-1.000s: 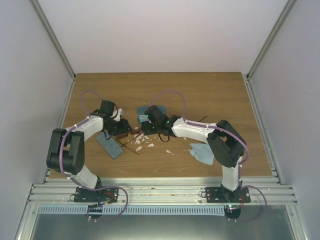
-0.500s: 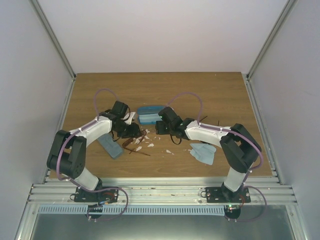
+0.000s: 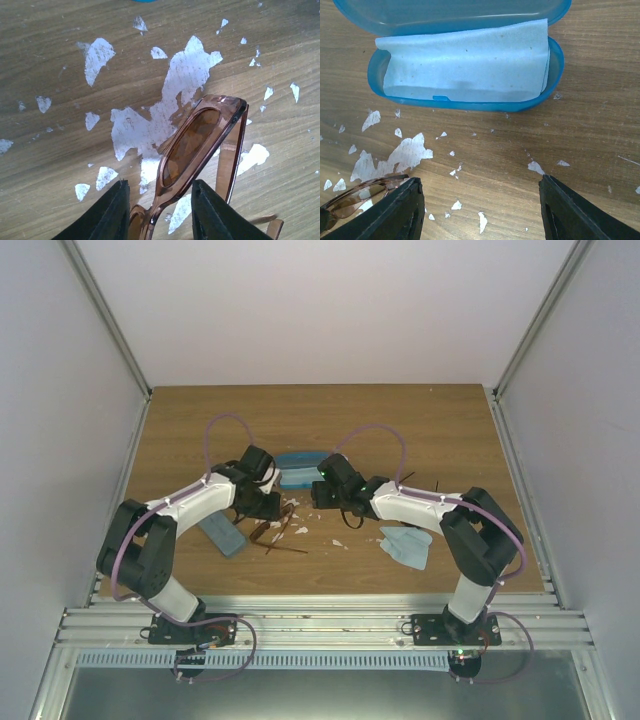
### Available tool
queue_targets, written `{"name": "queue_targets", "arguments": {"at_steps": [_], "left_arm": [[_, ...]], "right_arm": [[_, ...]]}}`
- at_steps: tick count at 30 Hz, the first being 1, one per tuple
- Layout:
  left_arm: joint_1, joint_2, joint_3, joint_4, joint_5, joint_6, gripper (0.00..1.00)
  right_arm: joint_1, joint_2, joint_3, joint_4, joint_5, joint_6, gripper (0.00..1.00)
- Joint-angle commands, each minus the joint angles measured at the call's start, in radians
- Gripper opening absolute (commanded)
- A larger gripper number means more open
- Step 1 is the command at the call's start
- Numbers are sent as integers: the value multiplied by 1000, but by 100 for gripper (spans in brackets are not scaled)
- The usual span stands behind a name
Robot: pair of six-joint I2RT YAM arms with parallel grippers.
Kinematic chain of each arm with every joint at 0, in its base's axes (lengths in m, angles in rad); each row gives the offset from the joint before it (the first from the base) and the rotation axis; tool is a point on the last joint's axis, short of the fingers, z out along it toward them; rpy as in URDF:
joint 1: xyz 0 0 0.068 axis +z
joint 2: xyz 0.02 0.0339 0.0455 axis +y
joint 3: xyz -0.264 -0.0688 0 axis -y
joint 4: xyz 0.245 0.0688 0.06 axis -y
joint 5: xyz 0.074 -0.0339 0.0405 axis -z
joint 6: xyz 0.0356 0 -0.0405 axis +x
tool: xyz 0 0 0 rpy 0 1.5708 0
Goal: Organize the sunglasses
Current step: Pick up the sunglasses from the center of the board.
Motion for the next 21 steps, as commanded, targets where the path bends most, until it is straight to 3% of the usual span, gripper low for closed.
{"name": "queue_targets", "arguments": {"at_steps": [1, 7, 13, 21], "left_arm": [[-26, 23, 17, 24, -24, 44, 33], [-79, 63, 15, 23, -90, 57, 25], [-99, 50, 22, 22, -116, 47, 0], [-110, -127, 45, 99, -8, 51, 0]], "right_arm": [[-8, -23, -17, 23, 29, 7, 63], [-11, -35, -22, 21, 37, 12, 63], [-13, -48, -26, 13, 45, 15, 63], [-34, -186, -60, 19, 14, -19, 63]]}}
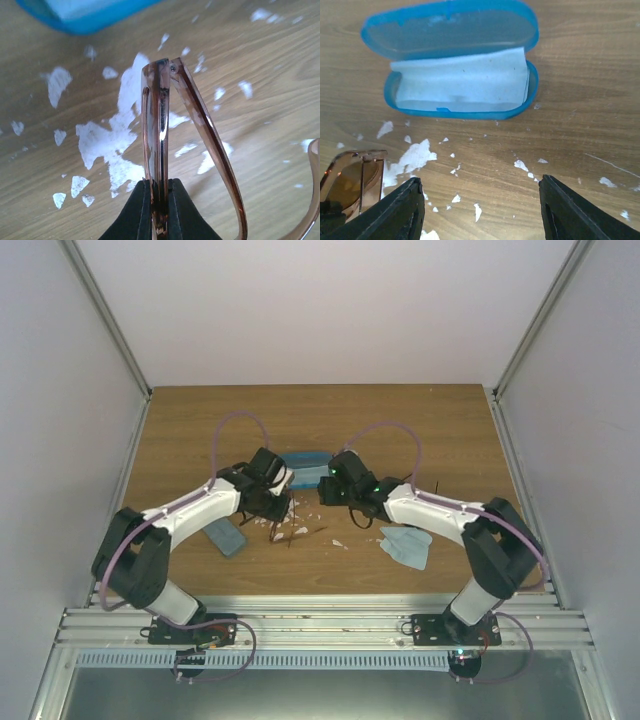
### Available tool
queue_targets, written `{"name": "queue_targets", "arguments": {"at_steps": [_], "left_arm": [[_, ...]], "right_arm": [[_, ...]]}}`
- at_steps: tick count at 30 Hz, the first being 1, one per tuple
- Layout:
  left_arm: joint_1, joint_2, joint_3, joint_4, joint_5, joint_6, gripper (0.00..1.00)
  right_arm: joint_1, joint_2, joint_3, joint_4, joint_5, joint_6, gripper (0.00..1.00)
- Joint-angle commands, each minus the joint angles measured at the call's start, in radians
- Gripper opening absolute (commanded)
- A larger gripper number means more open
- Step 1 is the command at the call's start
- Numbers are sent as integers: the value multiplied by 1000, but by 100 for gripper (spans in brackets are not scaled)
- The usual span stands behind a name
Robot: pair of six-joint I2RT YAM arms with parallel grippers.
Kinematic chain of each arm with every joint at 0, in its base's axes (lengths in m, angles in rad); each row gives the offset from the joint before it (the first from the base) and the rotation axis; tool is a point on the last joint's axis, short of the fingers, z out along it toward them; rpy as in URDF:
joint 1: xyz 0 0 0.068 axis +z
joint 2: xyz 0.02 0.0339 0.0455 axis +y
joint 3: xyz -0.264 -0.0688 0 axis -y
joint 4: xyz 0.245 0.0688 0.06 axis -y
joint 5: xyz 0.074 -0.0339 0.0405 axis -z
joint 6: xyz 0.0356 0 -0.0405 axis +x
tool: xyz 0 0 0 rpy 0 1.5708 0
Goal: Organize the sunglasses
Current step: Pick up the sunglasses from the center of the board, then fold the sunglasses.
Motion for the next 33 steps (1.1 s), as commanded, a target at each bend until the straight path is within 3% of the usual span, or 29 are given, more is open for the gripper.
{"name": "queue_targets", "arguments": {"at_steps": [1, 8, 15, 23, 30, 33], "left_arm": [[-10, -130, 34, 97, 78, 7, 0], [-10, -230, 23, 245, 208, 5, 0], [-10, -273, 17, 335, 296, 23, 0], [-10, -285, 20, 348, 374, 29, 0], [-10, -283, 20, 299, 143, -37, 0], [-7, -264, 33, 273, 60, -100, 0]], "right_arm": [[-23, -135, -25, 32, -26, -31, 62], [-45, -269, -24, 106, -288, -123, 32], [-45, -211, 78, -11, -309, -156, 13], [-45, -203, 76, 25, -390, -162, 11], [-45, -366, 1, 57, -315, -172, 15], [-45, -442, -71, 115, -362, -199, 28]]}}
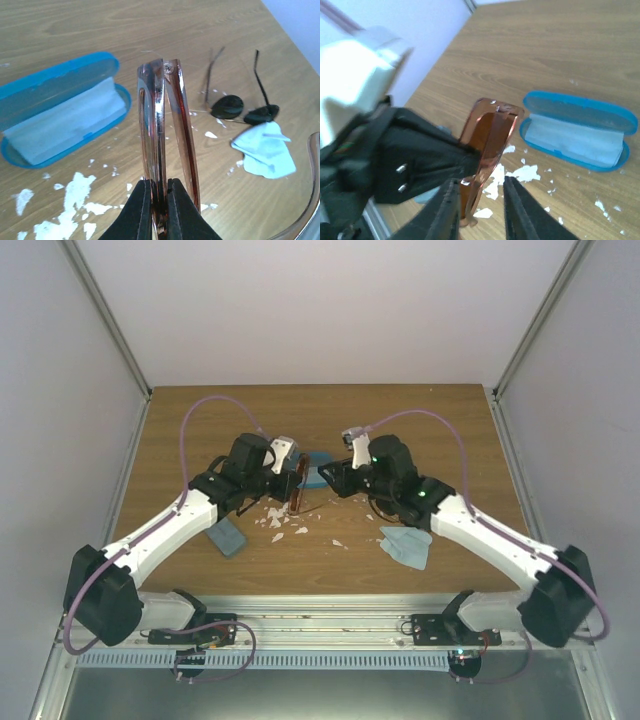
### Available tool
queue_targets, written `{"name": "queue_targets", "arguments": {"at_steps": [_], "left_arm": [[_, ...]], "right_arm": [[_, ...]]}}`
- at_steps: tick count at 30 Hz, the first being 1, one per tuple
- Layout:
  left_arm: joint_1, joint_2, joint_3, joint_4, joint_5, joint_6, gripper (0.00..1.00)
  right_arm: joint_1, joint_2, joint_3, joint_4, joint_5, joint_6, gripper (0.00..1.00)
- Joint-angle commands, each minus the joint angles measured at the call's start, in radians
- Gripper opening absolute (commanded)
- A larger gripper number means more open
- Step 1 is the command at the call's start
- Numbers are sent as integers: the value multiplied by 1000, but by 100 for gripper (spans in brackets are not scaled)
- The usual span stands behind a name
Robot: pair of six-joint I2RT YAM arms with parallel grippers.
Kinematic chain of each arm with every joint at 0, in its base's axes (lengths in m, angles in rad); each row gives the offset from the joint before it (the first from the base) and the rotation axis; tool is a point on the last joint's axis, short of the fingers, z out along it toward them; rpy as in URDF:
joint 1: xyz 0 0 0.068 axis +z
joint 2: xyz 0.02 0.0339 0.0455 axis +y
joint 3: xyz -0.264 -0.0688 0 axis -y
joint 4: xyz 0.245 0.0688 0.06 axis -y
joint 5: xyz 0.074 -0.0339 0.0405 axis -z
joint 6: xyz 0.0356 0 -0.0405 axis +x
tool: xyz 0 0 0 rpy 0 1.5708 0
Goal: Organize the sunglasses
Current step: Fold the sunglasses.
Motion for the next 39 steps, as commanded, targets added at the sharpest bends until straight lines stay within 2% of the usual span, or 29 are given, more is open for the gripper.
{"name": "queue_targets", "arguments": {"at_steps": [1, 4, 8, 15, 22, 27, 31, 34, 39], "left_arm": [[-1, 2, 38, -4, -148, -105, 0], [8, 25, 106, -86, -179, -218, 0], [21, 38, 176, -166, -175, -338, 0], [52, 45, 172, -153, -52, -359, 0], [54, 39, 129, -69, 160, -296, 0], [54, 42, 128, -38, 254, -208, 0], [54, 37, 126, -45, 216, -123, 0], [54, 51, 132, -70, 137, -51, 0], [13, 74, 117, -36, -4, 172, 0]], "right_arm": [[-1, -117, -83, 91, -56, -56, 32], [-1, -122, -103, 82, -152, -124, 36], [2, -138, -155, 112, -226, -157, 35], [8, -100, -222, 248, -317, -110, 22], [12, 5, -171, 297, -258, -85, 19], [12, 58, -116, 290, -300, -91, 18], [8, 73, -109, 257, -272, -86, 17], [-3, 16, -145, 239, -169, -71, 17], [-63, -44, -207, 186, 3, -47, 25]]}}
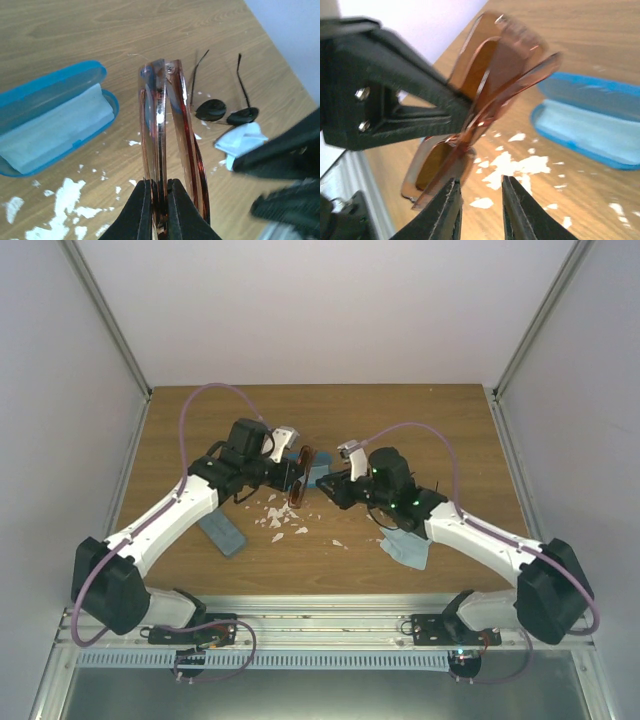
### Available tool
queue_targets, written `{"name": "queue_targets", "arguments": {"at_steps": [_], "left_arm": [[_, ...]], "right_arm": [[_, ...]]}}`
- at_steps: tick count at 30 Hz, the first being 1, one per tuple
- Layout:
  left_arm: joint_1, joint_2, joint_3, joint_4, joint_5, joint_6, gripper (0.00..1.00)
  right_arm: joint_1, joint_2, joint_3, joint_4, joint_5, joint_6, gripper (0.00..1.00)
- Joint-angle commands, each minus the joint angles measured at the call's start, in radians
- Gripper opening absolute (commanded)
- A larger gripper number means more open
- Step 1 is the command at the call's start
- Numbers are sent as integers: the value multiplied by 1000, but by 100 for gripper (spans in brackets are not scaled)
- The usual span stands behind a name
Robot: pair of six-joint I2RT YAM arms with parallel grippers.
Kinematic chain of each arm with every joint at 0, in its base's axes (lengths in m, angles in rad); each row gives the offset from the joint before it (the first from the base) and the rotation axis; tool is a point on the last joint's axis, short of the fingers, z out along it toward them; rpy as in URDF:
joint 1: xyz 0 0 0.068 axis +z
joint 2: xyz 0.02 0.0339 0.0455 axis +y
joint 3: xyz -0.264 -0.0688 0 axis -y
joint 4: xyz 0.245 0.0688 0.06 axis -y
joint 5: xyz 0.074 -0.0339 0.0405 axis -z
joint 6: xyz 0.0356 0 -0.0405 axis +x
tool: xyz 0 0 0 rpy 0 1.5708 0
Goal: Organize the sunglasses
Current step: Fold the sunglasses, then place the sunglasses in the sunglasses case.
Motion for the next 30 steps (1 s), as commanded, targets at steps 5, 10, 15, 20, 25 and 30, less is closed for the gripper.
{"name": "queue_targets", "arguments": {"at_steps": [5, 10, 15, 20, 25, 30], "left_arm": [[-98, 67, -16, 140, -297, 422, 0], [-142, 144, -17, 245, -488, 596, 0], [-191, 254, -8, 374, -702, 767, 0], [-225, 338, -4, 449, -809, 826, 0], [-266, 397, -18, 550, -923, 935, 0], [-281, 432, -27, 606, -959, 1006, 0]], "right_arm": [[-136, 22, -98, -33, 96, 82, 25], [-187, 90, -158, 29, 30, 128, 25], [-204, 138, -168, 41, 8, 153, 25], [-226, 137, -181, 36, 2, 161, 25], [-252, 124, -192, 15, -3, 161, 25], [-263, 106, -215, 11, -6, 169, 25]]}}
